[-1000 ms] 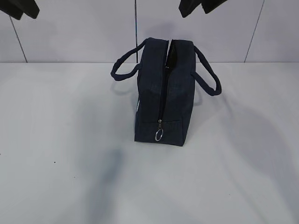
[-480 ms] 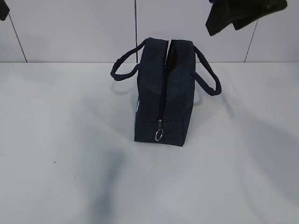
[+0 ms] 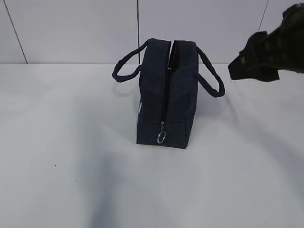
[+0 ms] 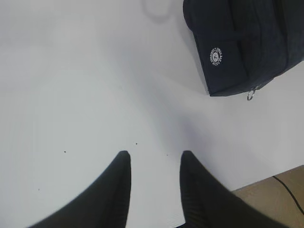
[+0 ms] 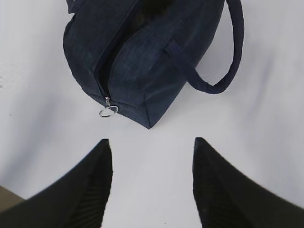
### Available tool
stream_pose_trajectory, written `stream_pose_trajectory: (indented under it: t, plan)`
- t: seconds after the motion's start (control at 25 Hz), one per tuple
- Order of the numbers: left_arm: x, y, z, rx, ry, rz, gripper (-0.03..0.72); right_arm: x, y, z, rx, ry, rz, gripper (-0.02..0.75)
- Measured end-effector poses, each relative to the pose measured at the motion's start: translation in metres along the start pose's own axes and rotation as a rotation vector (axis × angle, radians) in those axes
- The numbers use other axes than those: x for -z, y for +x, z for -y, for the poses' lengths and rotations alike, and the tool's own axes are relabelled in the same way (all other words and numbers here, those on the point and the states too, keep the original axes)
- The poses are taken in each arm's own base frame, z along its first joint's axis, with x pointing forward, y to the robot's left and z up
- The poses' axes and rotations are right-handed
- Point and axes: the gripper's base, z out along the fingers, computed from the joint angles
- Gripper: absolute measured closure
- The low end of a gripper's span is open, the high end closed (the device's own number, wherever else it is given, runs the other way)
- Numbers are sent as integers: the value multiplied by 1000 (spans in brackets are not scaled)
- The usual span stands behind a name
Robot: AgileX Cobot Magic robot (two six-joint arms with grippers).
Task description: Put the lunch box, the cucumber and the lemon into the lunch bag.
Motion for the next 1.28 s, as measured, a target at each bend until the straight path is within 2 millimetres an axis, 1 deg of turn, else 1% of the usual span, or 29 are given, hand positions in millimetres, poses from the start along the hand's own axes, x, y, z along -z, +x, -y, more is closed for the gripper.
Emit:
stream_pose_trajectory:
  t: [0.08, 0.2, 0.24, 0.4, 0.52, 0.6, 0.72, 0.88, 1.08, 1.28]
  plan:
    - [9, 5, 1, -4, 1, 19, 433, -7, 8, 0, -4, -4, 37, 314]
    - [19, 8, 3, -3, 5, 45, 433, -24, 22, -1, -26, -23, 104, 314]
    - [20, 9, 4, 1, 5, 48, 433, -31, 30, -3, -32, -35, 111, 319]
    - [26, 11, 5, 11, 10, 63, 440, -49, 63, -24, 12, -107, 170, 361]
    - [27, 12, 5, 15, 13, 66, 442, -52, 80, -43, 65, -175, 243, 385]
    - [28, 12, 6, 23, 21, 67, 442, -53, 84, -49, 76, -199, 297, 390]
    - [28, 12, 7, 26, 29, 65, 442, -63, 88, -51, 77, -202, 324, 393]
    - [28, 12, 7, 27, 35, 67, 442, -88, 93, -54, 80, -191, 288, 393]
    - [28, 12, 7, 36, 35, 67, 442, -124, 105, -56, 84, -173, 220, 393]
    - [28, 12, 8, 42, 37, 67, 442, -147, 107, -58, 37, -173, 277, 393]
